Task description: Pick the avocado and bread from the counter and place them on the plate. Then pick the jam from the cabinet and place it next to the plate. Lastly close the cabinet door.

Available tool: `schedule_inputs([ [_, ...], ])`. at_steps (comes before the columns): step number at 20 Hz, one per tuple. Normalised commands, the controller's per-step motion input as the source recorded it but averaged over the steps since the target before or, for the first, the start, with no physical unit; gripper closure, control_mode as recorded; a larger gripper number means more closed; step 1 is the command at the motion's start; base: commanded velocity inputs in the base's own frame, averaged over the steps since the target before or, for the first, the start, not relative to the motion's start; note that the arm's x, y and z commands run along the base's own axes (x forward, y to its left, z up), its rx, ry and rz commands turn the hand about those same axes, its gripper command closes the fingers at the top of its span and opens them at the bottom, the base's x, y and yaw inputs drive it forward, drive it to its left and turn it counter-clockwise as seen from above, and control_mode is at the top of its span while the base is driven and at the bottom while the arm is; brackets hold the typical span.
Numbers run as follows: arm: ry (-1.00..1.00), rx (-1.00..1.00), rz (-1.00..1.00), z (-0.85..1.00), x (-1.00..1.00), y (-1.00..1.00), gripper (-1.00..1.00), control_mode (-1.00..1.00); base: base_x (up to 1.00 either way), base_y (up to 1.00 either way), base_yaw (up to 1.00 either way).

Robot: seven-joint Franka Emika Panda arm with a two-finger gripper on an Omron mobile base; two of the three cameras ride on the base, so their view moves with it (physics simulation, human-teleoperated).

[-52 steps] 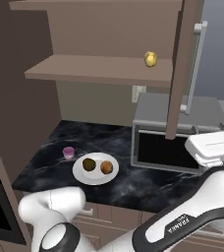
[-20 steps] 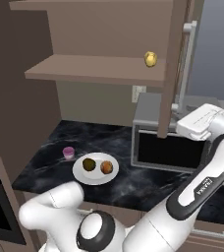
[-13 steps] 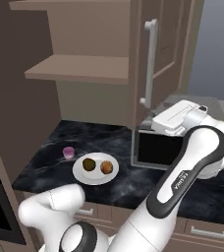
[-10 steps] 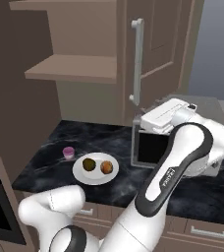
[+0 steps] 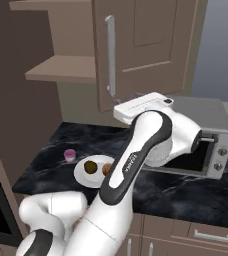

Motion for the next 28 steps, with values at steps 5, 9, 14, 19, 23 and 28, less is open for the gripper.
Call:
schedule_inputs([
  [5,0.05,0.0,-0.05,0.43,0.52,0.31,-1.0,-1.0,0.0,0.0,0.0],
  [9,0.12,0.0,-0.07,0.21,0.69,0.29,-1.0,-1.0,0.0,0.0,0.0],
  [14,0.08,0.0,-0.05,0.0,0.87,0.37,-1.0,-1.0,0.0,0.0,0.0],
  [19,0.08,0.0,-0.05,0.0,0.89,0.35,-1.0,-1.0,0.0,0.0,0.0],
  [23,0.07,0.0,-0.06,0.06,0.87,0.31,-1.0,-1.0,0.0,0.0,0.0],
  [28,0.08,-0.01,-0.07,0.09,0.77,0.25,-1.0,-1.0,0.0,0.0,0.0],
])
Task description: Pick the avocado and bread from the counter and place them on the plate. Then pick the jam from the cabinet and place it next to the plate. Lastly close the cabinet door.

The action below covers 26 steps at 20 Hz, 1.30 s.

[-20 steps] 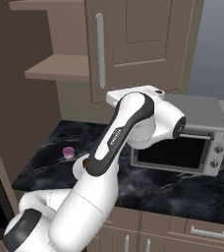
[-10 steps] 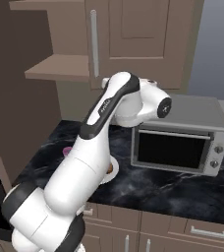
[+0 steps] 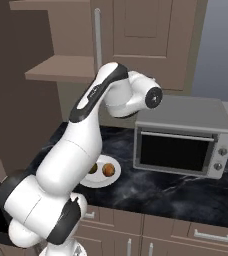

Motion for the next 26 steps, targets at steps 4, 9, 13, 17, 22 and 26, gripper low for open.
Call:
schedule_inputs([
  [4,0.09,-0.04,-0.08,0.0,0.75,0.26,-1.0,-1.0,0.0,0.0,0.0],
  [9,0.08,-0.09,-0.06,0.09,-0.06,0.04,-1.0,-1.0,0.0,0.0,0.0],
  [13,0.0,-0.13,-0.01,0.3,-0.9,0.0,-1.0,-1.0,0.0,0.0,0.0],
  [17,0.0,-0.14,-0.01,0.46,-1.0,0.0,-1.0,-1.0,0.0,0.0,0.0],
  [22,0.08,-0.18,-0.02,0.43,-0.96,0.15,-1.0,-1.0,0.0,0.0,0.0],
  [26,0.11,-0.2,-0.02,0.38,-0.99,0.25,-1.0,-1.0,0.0,0.0,0.0],
])
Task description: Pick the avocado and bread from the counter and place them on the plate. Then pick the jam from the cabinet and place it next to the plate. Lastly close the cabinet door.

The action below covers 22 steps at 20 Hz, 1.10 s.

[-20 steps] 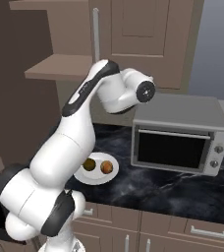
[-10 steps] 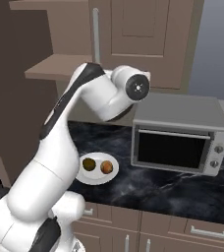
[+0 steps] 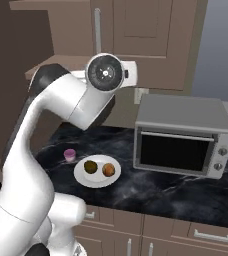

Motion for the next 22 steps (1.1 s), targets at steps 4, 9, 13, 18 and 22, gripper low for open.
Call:
schedule_inputs([
  [4,0.06,-0.19,0.0,0.27,-1.0,0.34,-1.0,-1.0,0.0,0.0,0.0],
  [9,0.05,-0.19,0.0,0.07,-1.0,0.47,-1.0,-1.0,0.0,0.0,0.0],
  [13,0.0,-0.19,0.0,0.0,-0.93,0.66,-1.0,-1.0,0.0,0.0,0.0],
  [18,0.0,-0.18,-0.03,0.01,-0.62,0.79,-1.0,-1.0,0.0,0.0,0.0],
  [22,0.0,-0.16,-0.05,0.02,-0.45,0.78,-1.0,-1.0,0.0,0.0,0.0],
])
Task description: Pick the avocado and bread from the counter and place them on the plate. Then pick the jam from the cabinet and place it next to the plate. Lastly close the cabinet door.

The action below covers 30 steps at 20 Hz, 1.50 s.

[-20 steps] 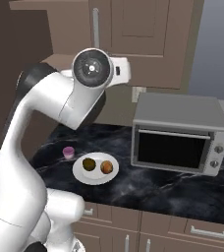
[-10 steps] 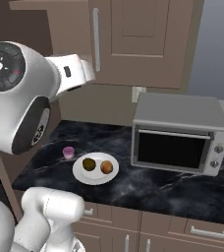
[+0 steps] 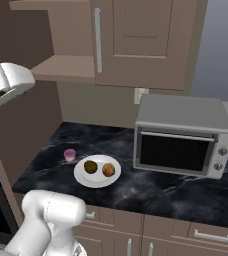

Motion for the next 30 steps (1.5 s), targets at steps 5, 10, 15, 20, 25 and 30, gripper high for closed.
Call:
schedule_inputs([
  [5,0.0,-0.15,-0.06,0.13,-0.38,0.66,-1.0,-1.0,0.0,0.0,0.0],
  [10,0.0,-0.14,-0.05,0.02,-0.28,0.65,-1.0,-1.0,0.0,0.0,0.0],
  [15,0.0,-0.12,-0.04,0.0,-0.25,0.59,-1.0,-1.0,0.0,0.0,0.0],
  [20,0.0,-0.13,-0.04,0.0,-0.15,0.54,-1.0,-1.0,0.0,0.0,0.0],
  [25,0.0,-0.13,-0.03,-0.07,0.0,0.63,-1.0,-1.0,0.0,0.0,0.0],
  [30,0.0,-0.14,-0.02,-0.2,0.01,0.62,-1.0,-1.0,0.0,0.0,0.0],
])
